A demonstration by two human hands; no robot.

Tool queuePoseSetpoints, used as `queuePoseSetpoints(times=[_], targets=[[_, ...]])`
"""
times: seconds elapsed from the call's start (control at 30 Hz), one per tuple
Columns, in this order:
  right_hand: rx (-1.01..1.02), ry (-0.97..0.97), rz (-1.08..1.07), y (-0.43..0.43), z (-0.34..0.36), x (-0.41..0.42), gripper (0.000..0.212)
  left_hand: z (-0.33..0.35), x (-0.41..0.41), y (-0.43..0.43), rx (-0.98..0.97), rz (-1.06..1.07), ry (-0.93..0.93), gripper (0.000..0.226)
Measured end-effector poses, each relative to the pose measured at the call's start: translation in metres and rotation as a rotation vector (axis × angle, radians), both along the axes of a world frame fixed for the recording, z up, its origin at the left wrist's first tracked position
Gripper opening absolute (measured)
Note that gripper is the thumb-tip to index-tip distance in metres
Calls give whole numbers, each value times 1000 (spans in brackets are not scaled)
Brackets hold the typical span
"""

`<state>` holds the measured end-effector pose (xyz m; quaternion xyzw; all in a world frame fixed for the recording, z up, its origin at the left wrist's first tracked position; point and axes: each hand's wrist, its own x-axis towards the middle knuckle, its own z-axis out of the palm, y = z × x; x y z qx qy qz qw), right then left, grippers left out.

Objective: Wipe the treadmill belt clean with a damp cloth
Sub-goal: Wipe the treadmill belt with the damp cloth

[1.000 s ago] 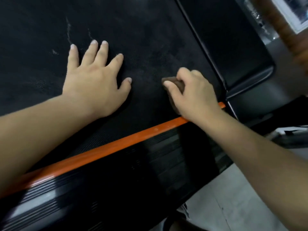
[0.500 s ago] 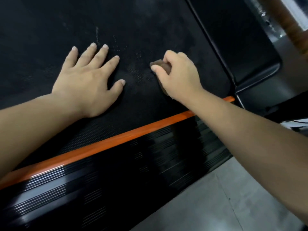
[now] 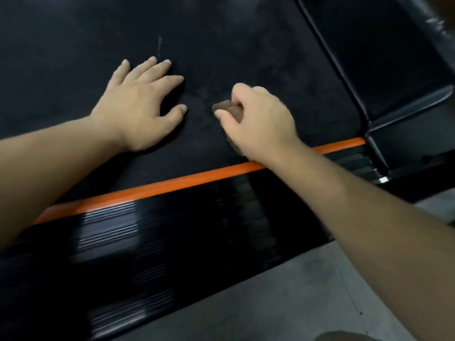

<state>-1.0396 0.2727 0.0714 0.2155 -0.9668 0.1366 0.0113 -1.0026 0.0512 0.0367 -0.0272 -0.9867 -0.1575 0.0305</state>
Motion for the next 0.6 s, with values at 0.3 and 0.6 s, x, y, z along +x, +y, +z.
queuePoseSetpoints(times=[0.3,0.6], targets=[[275,101,-382,91,16,-36,37,9,46,-18,15,115,-111,76],[26,-16,105,-23,9,18,27,10,127,-82,-133,505,-290,83]])
